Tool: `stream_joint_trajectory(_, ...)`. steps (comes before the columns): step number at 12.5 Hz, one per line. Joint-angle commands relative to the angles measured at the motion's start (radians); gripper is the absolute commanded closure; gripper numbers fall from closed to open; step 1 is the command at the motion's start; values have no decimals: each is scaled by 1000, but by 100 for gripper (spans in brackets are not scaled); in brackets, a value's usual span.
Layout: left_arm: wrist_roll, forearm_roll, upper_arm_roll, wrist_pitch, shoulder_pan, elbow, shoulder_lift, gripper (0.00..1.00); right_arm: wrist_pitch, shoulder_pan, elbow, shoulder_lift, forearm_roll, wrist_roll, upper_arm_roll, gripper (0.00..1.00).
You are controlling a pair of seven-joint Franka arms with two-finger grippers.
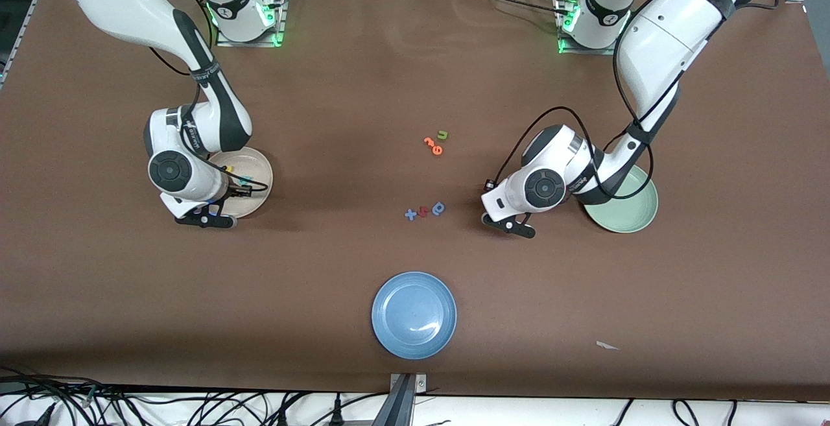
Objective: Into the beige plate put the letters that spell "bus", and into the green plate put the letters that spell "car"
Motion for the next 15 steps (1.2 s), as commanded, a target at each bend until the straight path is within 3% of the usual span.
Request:
stream_joint_trajectory(1,14,-18,7,-83,15,1,-40,81,3,-3,-9,-17,35,-46,-16,16)
stream_joint_trajectory(2,24,-25,0,-135,38,3,-71,81,0,-3,-7,-20,47,-48,-16,2)
stream_joint_trajectory(4,27,-29,-3,-217,56,3,-132,81,-13,-3,-6,-34,50,-45,-13,2)
stream_joint_trajectory(7,33,-29,-4,-362,128,1,-214,80,-182,-3,46,-123,50,-45,24,1)
stream_joint_trajectory(10,200,-27,-4,-406,275,0,-228,69,-459,-3,240,-151,70,-54,32,1)
stream_joint_trajectory(12,290,-13,-2,-406,364,-11,-226,72,-633,-6,383,-166,146,-121,26,1)
stream_joint_trajectory(15,378,-10,1,-393,449,-17,-208,76,-686,-99,448,-244,170,-229,24,0)
